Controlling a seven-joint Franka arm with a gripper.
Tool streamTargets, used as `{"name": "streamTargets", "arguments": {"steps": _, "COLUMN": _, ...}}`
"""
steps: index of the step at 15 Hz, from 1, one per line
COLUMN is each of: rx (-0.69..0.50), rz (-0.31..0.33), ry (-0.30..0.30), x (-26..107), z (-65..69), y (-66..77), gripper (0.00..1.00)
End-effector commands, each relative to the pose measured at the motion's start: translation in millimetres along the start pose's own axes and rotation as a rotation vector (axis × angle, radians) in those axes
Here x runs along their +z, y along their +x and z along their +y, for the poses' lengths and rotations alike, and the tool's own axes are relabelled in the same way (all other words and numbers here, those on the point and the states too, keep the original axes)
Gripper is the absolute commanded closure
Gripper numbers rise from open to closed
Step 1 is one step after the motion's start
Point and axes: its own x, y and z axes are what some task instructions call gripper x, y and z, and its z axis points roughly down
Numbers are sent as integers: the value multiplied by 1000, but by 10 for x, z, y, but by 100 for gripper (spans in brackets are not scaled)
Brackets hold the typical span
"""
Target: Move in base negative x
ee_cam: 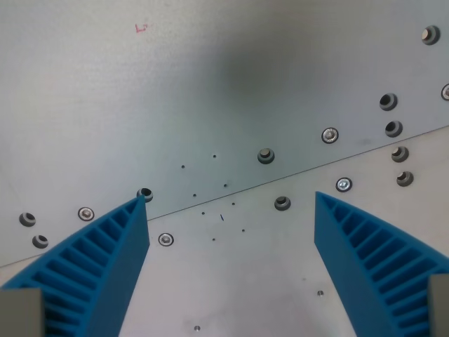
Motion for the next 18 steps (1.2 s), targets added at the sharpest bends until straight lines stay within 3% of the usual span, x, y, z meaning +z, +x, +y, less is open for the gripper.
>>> {"name": "streamTargets", "arguments": {"steps": 1, "rx": 0, "rz": 6, "ry": 1, "x": -23, "z": 29, "y": -54, "gripper": 0}}
{"name": "streamTargets", "arguments": {"steps": 18, "rx": 0, "rz": 6, "ry": 1, "x": 80, "z": 526, "y": -904, "gripper": 0}}
